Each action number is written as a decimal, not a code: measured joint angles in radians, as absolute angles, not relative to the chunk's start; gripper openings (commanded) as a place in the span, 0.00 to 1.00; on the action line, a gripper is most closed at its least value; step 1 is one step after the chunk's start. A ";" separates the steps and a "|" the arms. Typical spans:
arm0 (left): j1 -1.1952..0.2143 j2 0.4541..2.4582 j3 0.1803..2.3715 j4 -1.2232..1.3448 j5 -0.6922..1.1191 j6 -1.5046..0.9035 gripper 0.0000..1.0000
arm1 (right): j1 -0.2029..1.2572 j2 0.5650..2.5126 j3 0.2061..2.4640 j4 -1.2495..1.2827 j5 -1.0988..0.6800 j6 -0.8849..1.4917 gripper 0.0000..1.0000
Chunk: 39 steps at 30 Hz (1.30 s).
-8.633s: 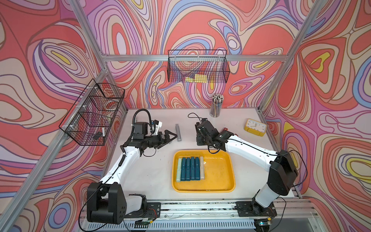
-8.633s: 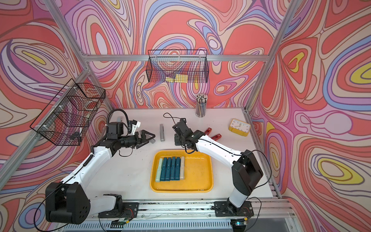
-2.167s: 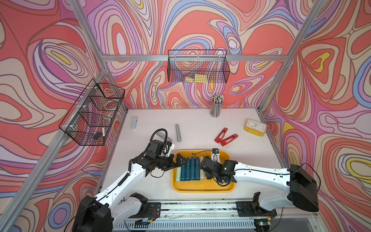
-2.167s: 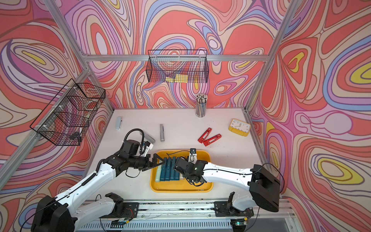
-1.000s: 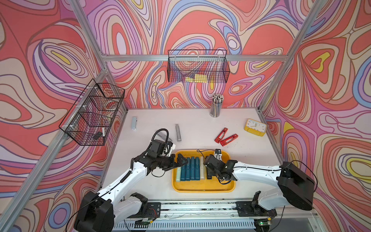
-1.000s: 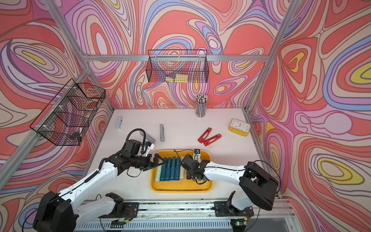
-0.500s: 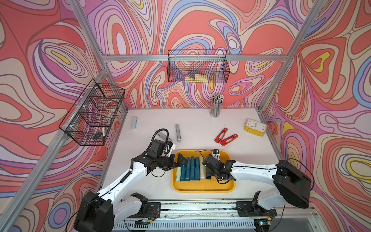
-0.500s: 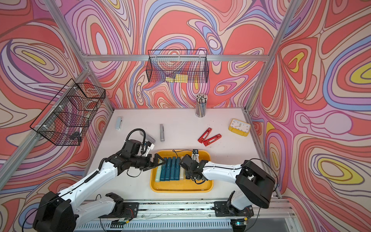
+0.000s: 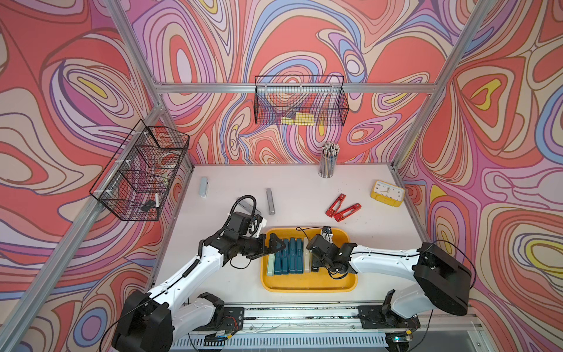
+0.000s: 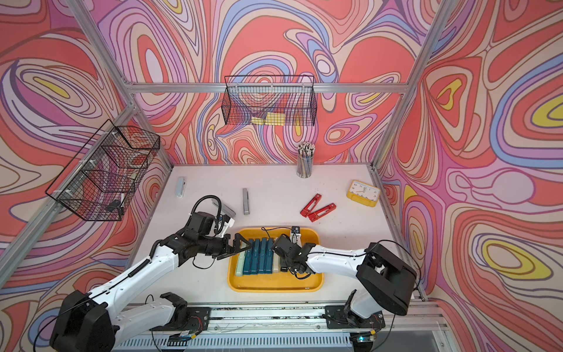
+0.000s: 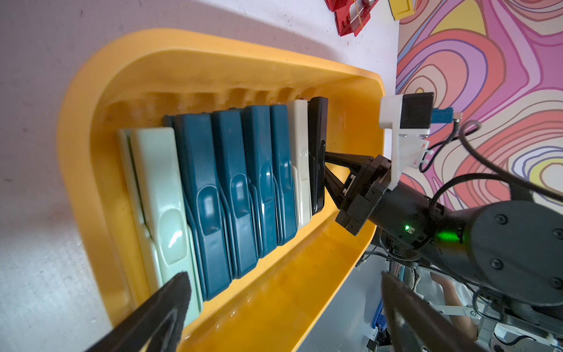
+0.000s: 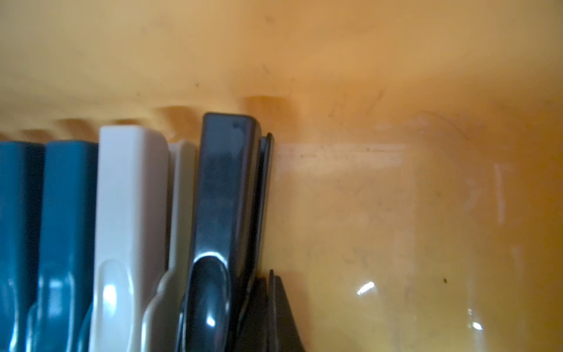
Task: Put the pruning pliers into the storage box
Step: Place the pruning pliers in the storage box.
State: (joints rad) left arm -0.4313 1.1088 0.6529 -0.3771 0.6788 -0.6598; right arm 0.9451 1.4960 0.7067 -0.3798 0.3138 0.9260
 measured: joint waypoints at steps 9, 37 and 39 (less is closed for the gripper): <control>-0.433 1.109 0.653 -0.377 0.678 -0.660 0.99 | 0.944 1.505 0.707 -0.350 0.303 0.915 0.05; -0.439 1.115 0.659 -0.378 0.661 -0.666 0.99 | 0.944 1.511 0.714 -0.382 0.313 0.899 0.05; -0.439 1.122 0.671 -0.380 0.657 -0.662 0.99 | 0.943 1.507 0.719 -0.416 0.324 0.902 0.05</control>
